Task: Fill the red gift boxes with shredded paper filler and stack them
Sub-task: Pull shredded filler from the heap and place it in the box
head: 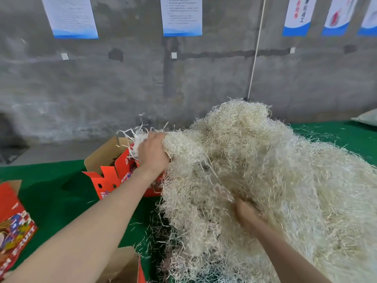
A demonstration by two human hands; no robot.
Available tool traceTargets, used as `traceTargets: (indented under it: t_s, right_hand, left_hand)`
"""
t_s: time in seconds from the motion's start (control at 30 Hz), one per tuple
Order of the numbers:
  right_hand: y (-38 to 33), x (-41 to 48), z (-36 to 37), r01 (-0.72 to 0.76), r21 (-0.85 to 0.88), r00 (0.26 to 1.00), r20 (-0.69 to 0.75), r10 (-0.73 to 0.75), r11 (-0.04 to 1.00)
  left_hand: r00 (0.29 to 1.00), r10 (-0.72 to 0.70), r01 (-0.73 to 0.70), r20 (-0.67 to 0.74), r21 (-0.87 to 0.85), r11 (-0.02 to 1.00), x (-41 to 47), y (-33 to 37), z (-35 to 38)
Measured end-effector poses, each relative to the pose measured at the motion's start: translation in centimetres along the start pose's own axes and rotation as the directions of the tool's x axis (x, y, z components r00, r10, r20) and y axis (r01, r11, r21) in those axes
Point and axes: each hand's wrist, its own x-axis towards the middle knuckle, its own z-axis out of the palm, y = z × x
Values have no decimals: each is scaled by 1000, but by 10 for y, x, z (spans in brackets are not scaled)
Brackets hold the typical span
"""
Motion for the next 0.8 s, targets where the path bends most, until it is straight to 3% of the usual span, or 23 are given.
traceTargets:
  t_s: [0.1, 0.2, 0.27, 0.3, 0.37, 0.47, 0.57, 0.63, 0.7, 0.8]
  right_hand:
    - [-8, 8, -10, -13, 101, 1000, 22, 10, 995]
    - [-11, 16, -25, 19, -56, 1000, 3, -19, 998]
    - [-11, 15, -24, 14, -168, 1000, 26, -10, 986]
    - [-13, 13, -24, 3, -200, 999, 47, 6, 980]
    - [-26, 10, -27, 22, -241, 991, 135, 11, 970]
    - [-72, 2, -57, 64, -124, 977, 212, -36, 990]
    - [-134, -23, -102, 311, 193, 950, -87, -300, 930]
    - [-180, -57, -119, 485, 501, 866, -164, -472, 717]
    - [-215, -91, -120, 429, 727, 797, -26, -603, 536]
    - [-244, -130, -94, 331, 722, 734, 209, -646, 608]
  left_hand:
    - [982, -170, 189, 83, -422, 886, -8, 10, -10]
    - [877, -450, 415, 167, -736, 535, -3, 6, -35]
    - [794, -503, 535, 342, -786, 310, 3, -5, -57]
    - [764, -489, 589, 421, -766, 260, 3, -11, -68]
    - [746, -446, 639, 494, -720, 270, -1, -24, -87]
    - [735, -370, 678, 568, -614, 404, -17, -39, -109]
    - [690, -317, 706, 651, -509, 493, -37, -56, -123]
    - [646, -280, 720, 710, -446, 531, -53, -68, -131]
    - [585, -229, 714, 778, -361, 600, -67, -84, -138]
    - [507, -89, 623, 857, -294, 725, -93, -104, -150]
